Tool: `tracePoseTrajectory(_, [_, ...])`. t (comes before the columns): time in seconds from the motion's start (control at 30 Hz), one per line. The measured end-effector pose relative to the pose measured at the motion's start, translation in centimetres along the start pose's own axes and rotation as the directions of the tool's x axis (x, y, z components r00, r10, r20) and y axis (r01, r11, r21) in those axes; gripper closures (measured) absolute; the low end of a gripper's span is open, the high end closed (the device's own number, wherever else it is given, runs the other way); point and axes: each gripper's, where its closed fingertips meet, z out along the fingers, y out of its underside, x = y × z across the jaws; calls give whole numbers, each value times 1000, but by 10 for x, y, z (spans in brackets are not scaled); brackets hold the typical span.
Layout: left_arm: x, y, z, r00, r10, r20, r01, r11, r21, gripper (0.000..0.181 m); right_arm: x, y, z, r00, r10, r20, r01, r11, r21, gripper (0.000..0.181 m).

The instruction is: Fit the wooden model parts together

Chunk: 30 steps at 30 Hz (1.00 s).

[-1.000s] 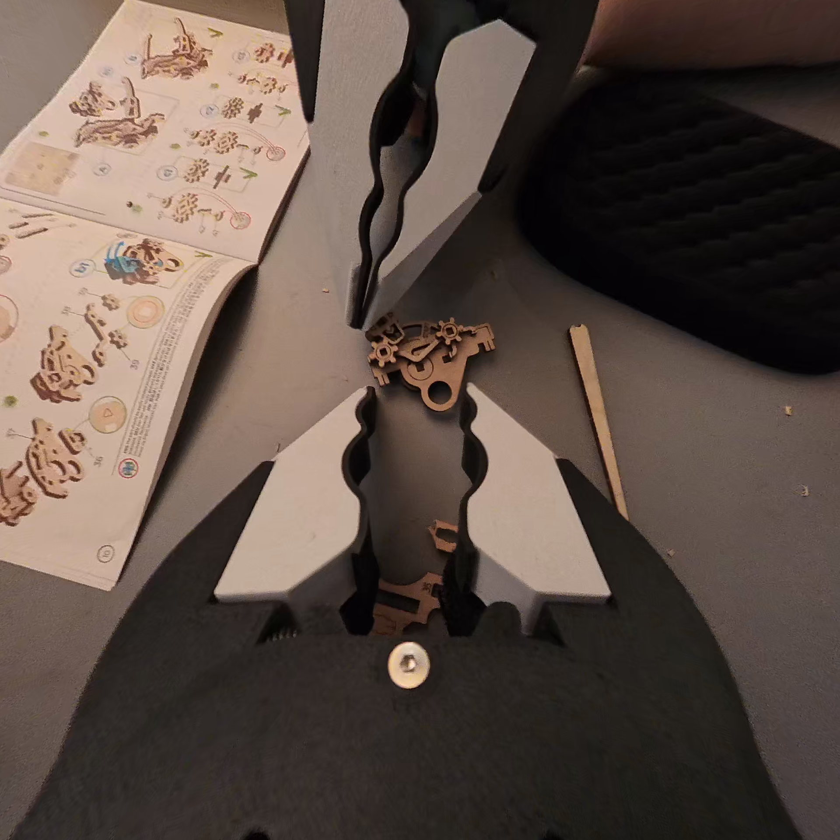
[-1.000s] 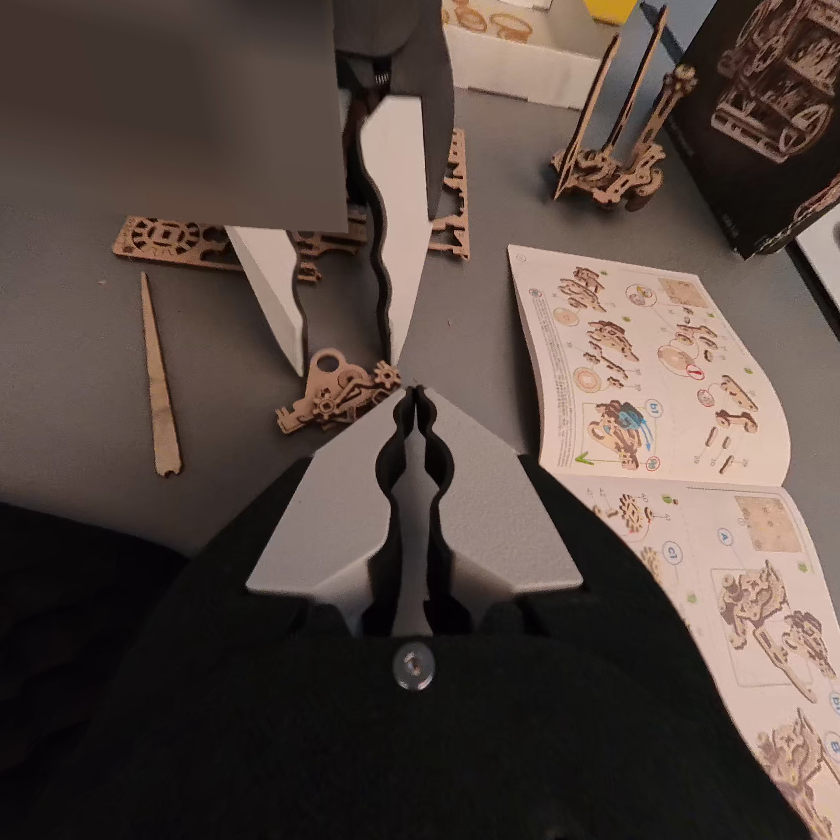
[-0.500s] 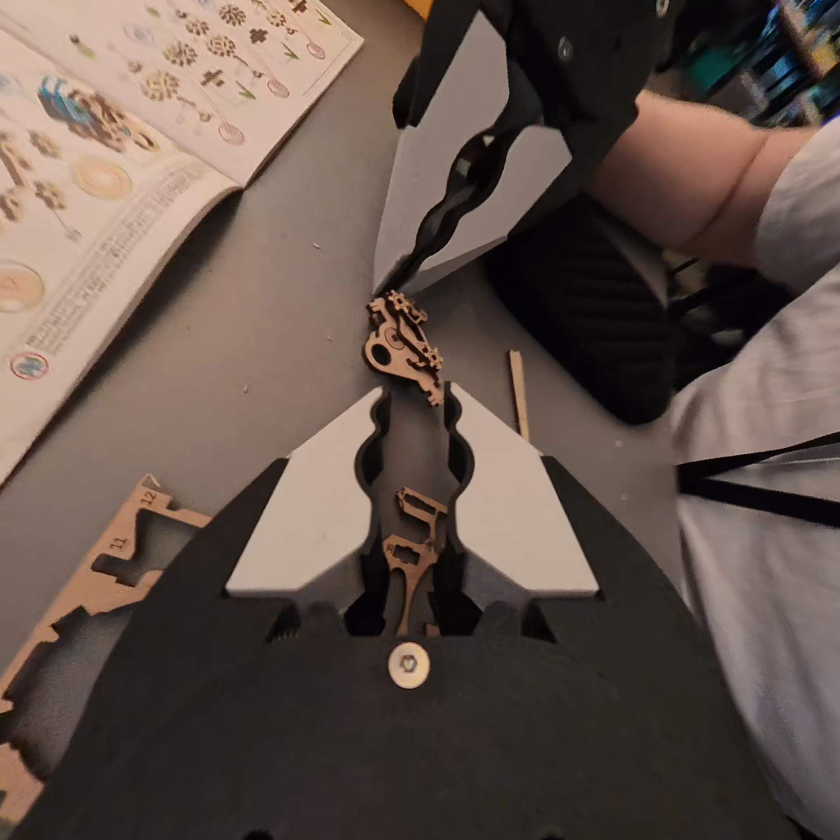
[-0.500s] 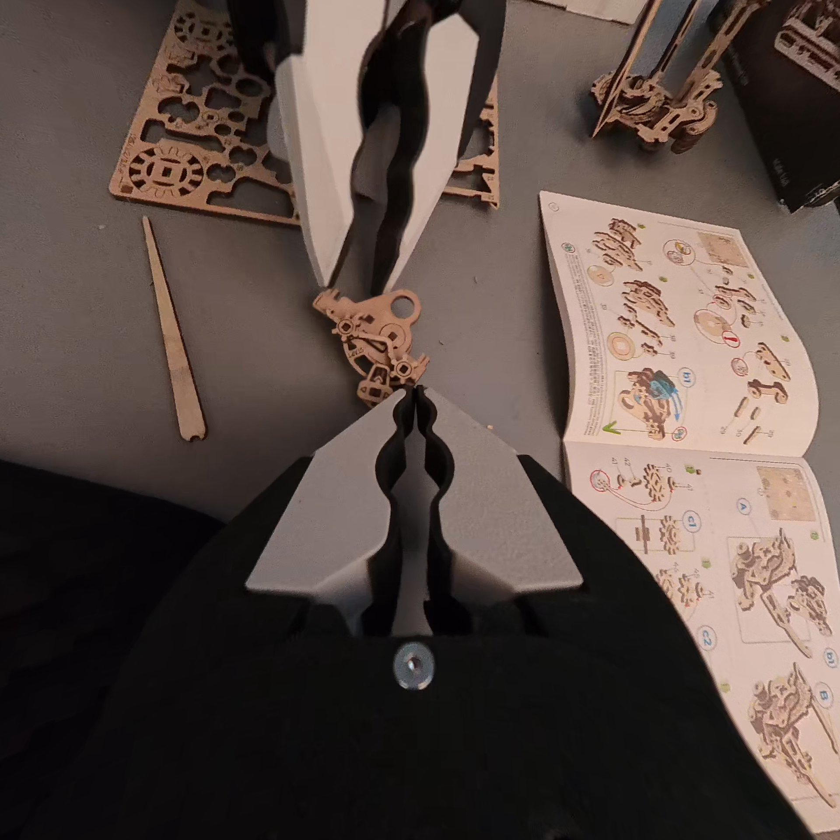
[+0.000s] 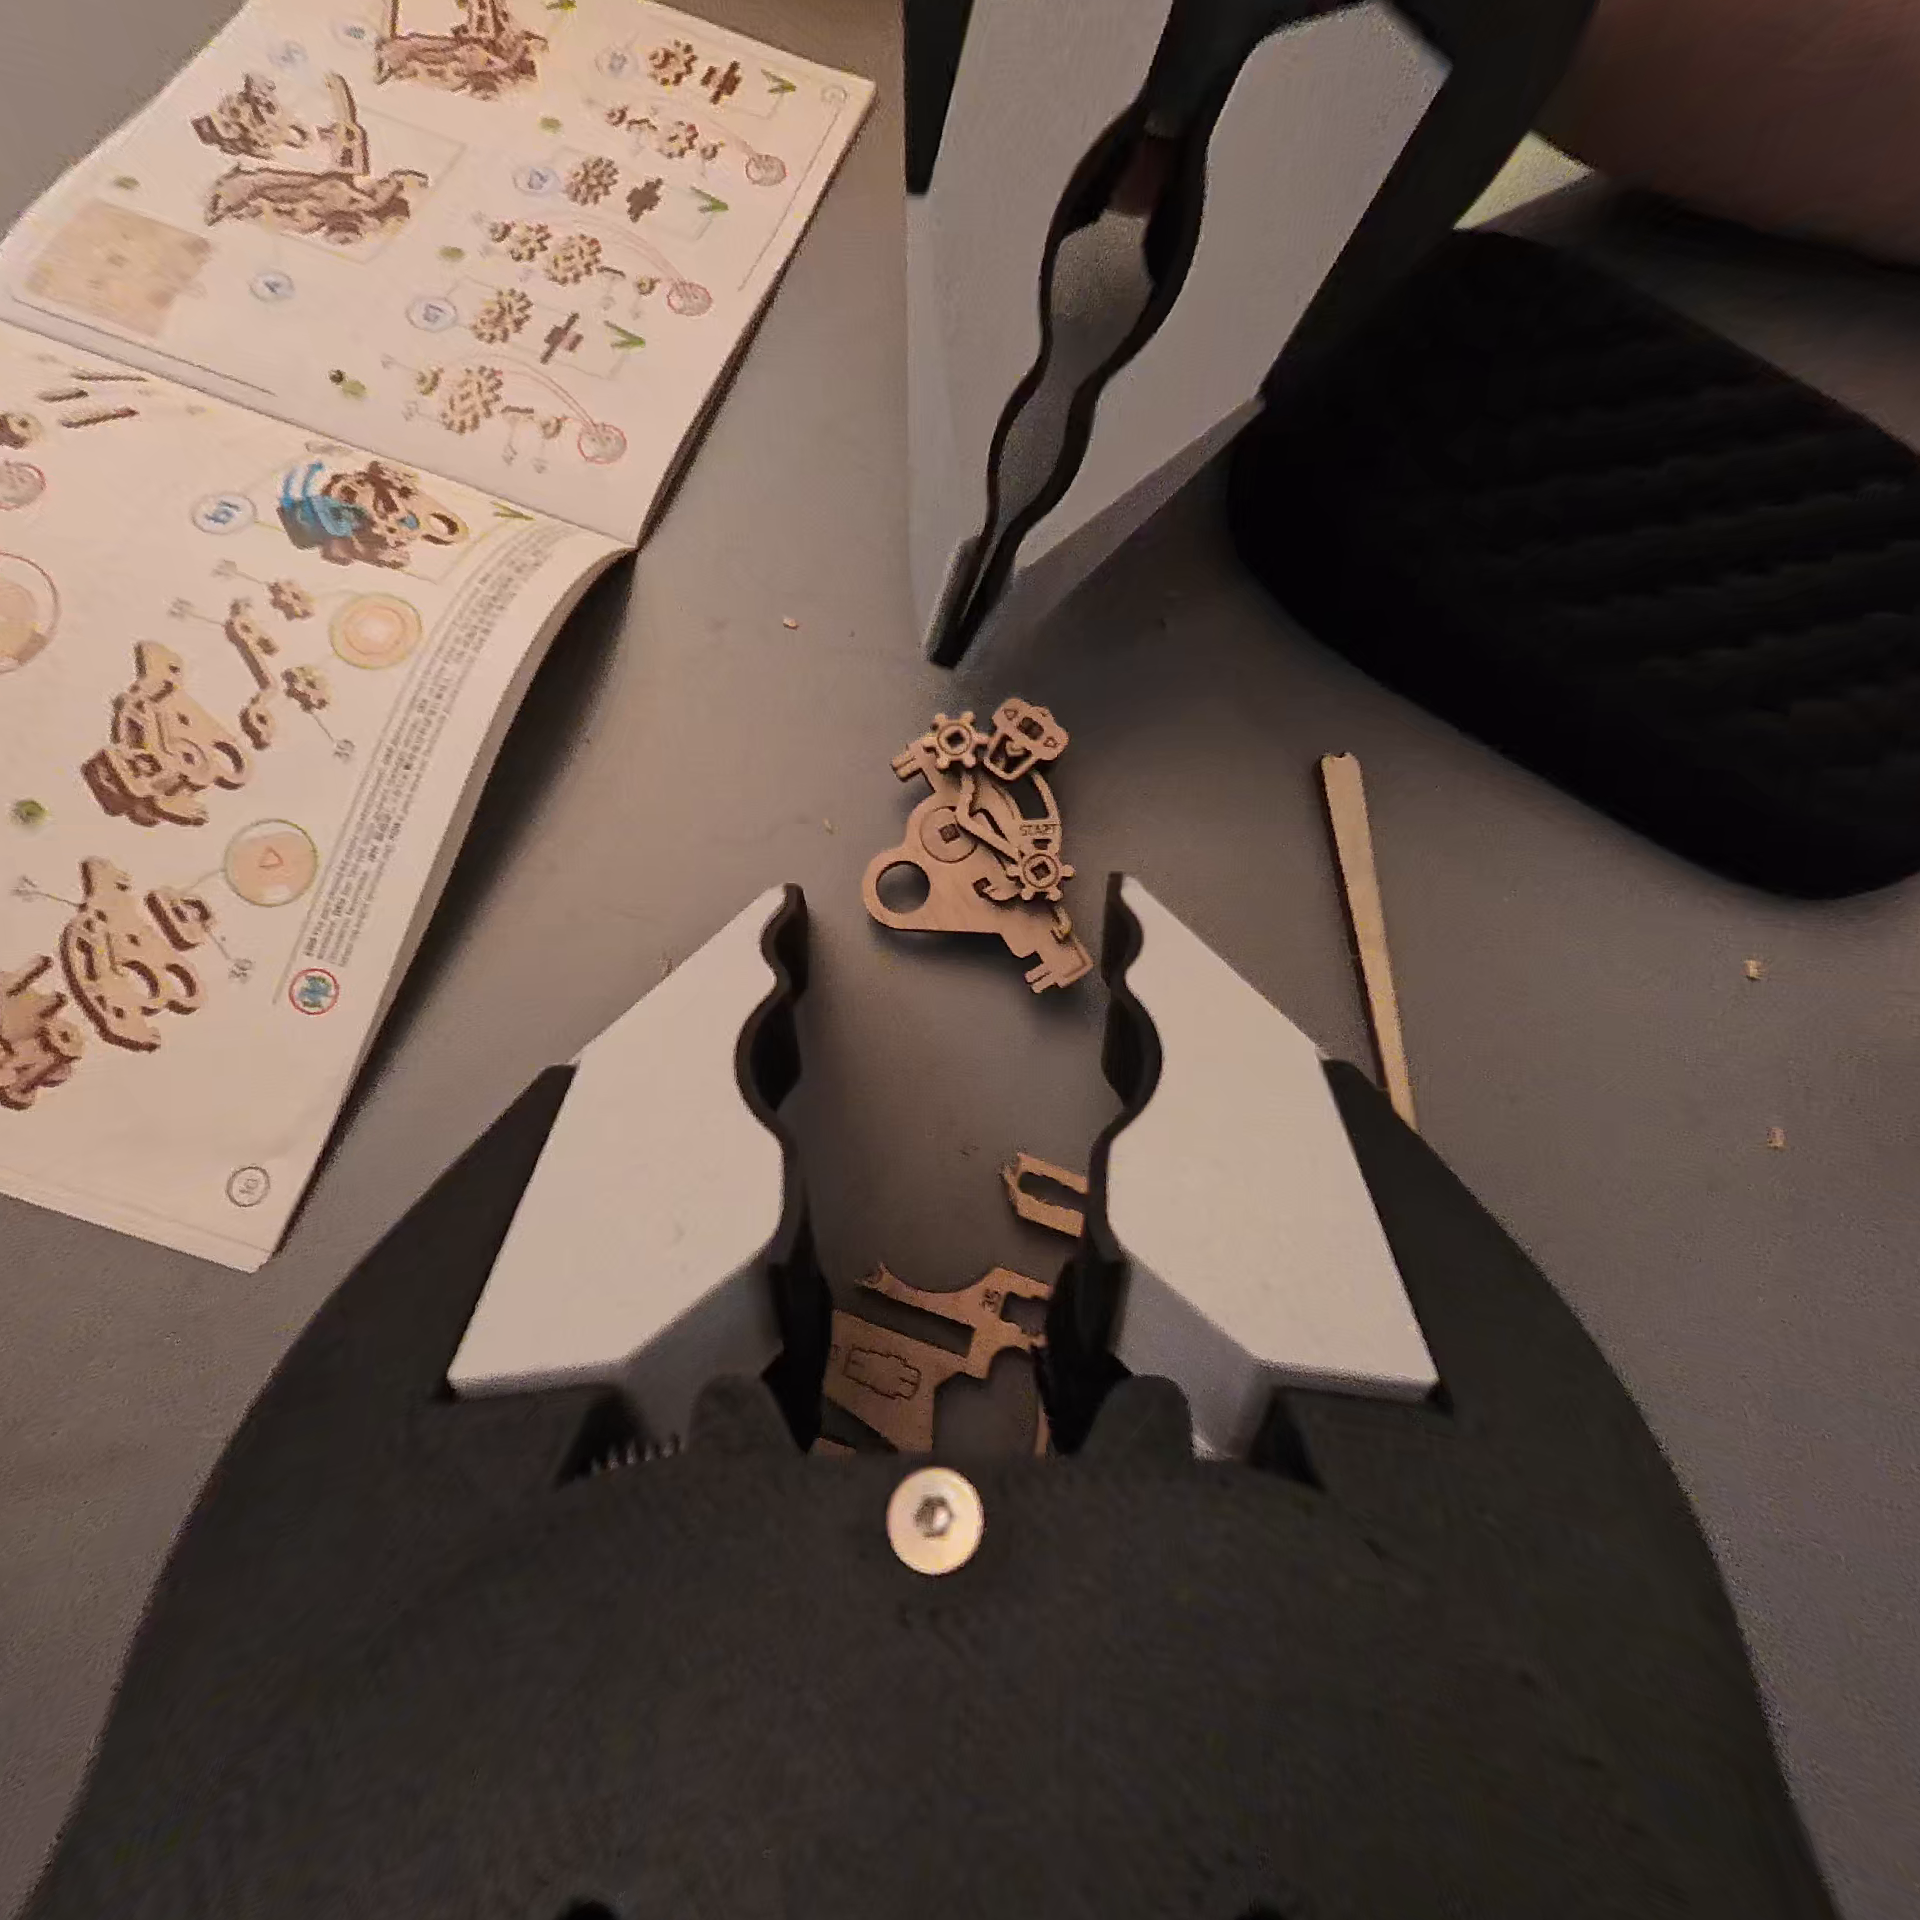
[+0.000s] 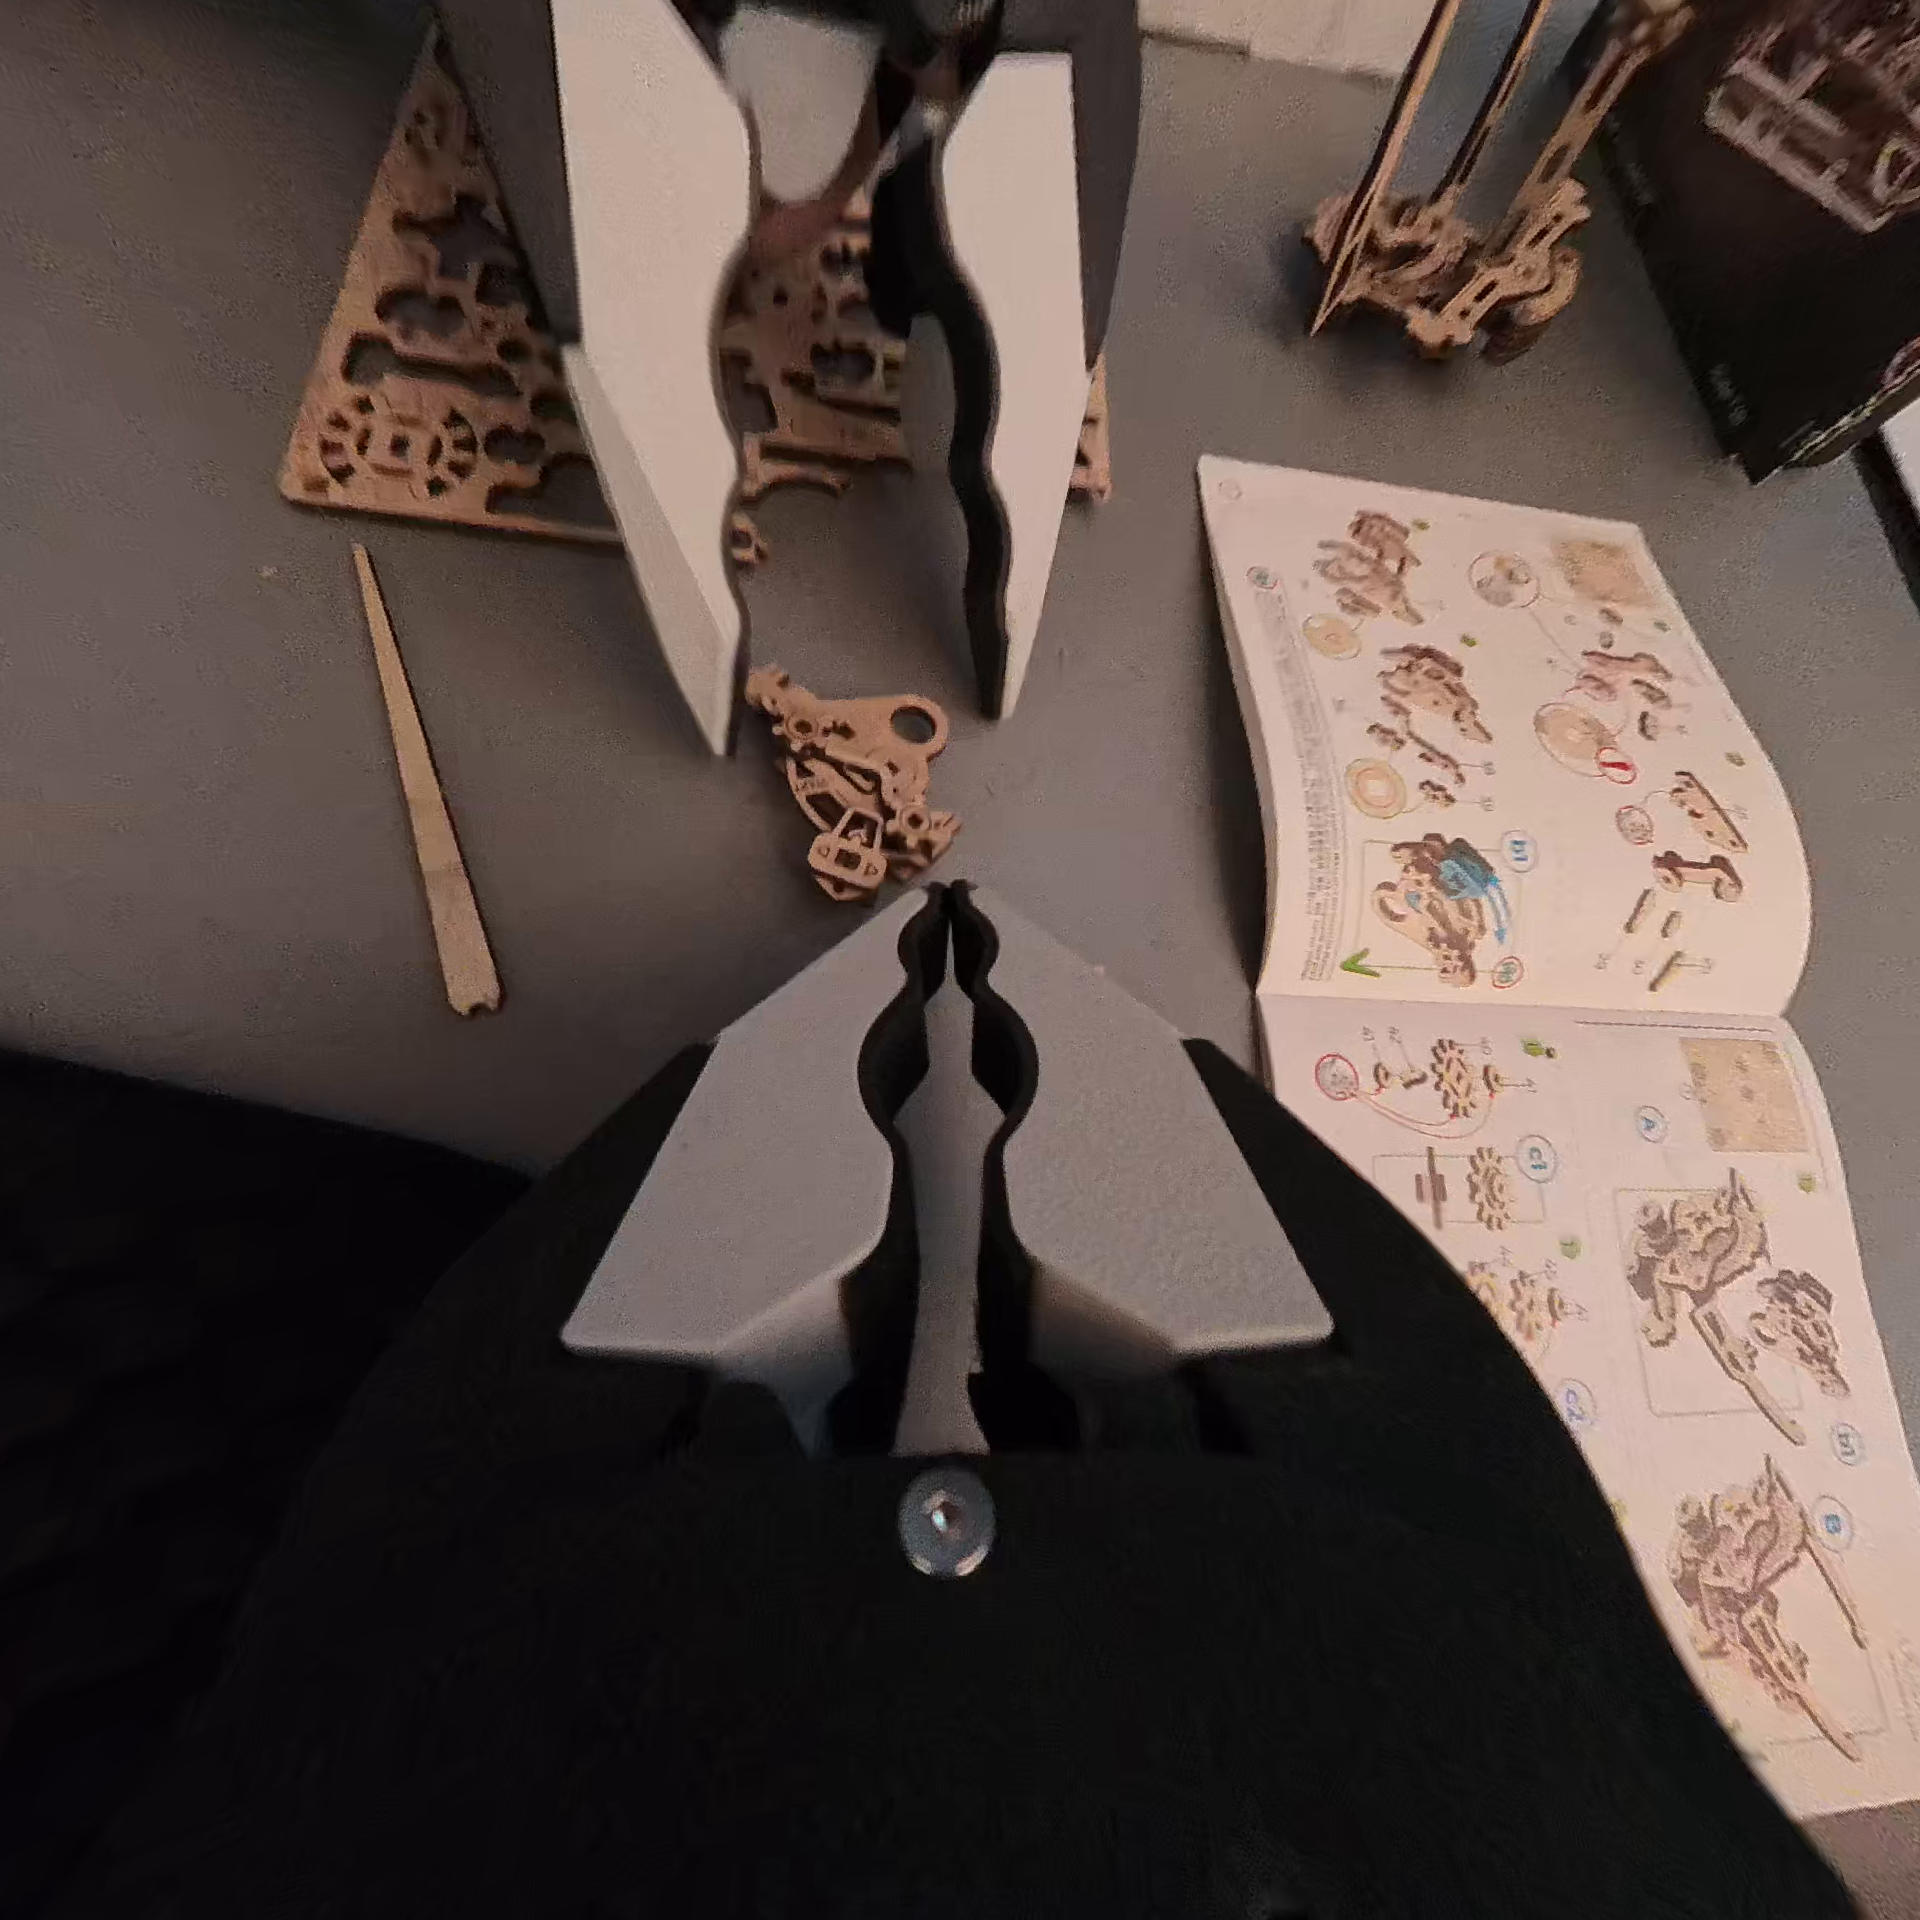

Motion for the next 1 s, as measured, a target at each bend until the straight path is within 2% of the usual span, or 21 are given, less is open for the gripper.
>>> tracePoseTrajectory(0.17, [-1, 0, 2, 999, 48, 2, -48, 999, 2, 136, -1, -28, -8, 995, 79, 63, -90, 972, 217, 181])
tracePoseTrajectory(0.23, [-1, 1, 3, 997, 72, 7, -72, 997, -2, 137, -3, -24, -4, 992, 89, 88, -105, 973, 204, 181])
tracePoseTrajectory(0.33, [1, 2, 2, 996, 88, 2, -88, 996, -5, 144, -3, -32, -6, 994, 79, 77, -96, 963, 251, 181])
tracePoseTrajectory(0.43, [0, 1, 3, 996, 91, 4, -91, 996, -2, 144, -8, -13, 8, 991, 83, 103, -97, 986, 134, 181])
tracePoseTrajectory(0.53, [1, 1, 3, 996, 89, 3, -89, 996, 2, 144, -8, -26, -1, 994, 64, 84, -80, 975, 209, 181])
tracePoseTrajectory(0.63, [1, 1, 3, 996, 90, 8, -90, 996, 5, 144, -9, -11, 8, 986, 114, 121, -130, 983, 131, 181])
tracePoseTrajectory(0.73, [1, 2, 3, 995, 99, 15, -99, 995, 1, 144, -5, -25, -3, 988, 112, 104, -132, 969, 209, 181])
tracePoseTrajectory(0.8, [1, 2, 3, 995, 102, 19, -102, 995, 2, 144, -8, -6, 6, 986, 114, 122, -126, 987, 100, 178])
tracePoseTrajectory(0.87, [0, 2, 3, 994, 106, 23, -106, 994, 1, 144, -8, -18, 1, 979, 139, 150, -162, 974, 158, 181])
tracePoseTrajectory(0.93, [1, 2, 3, 994, 110, 26, -110, 994, -2, 144, -6, -23, -3, 991, 91, 101, -109, 976, 189, 181])
tracePoseTrajectory(1.0, [1, 2, 4, 993, 113, 29, -113, 994, -2, 145, -10, -12, 5, 986, 106, 132, -124, 983, 136, 181])
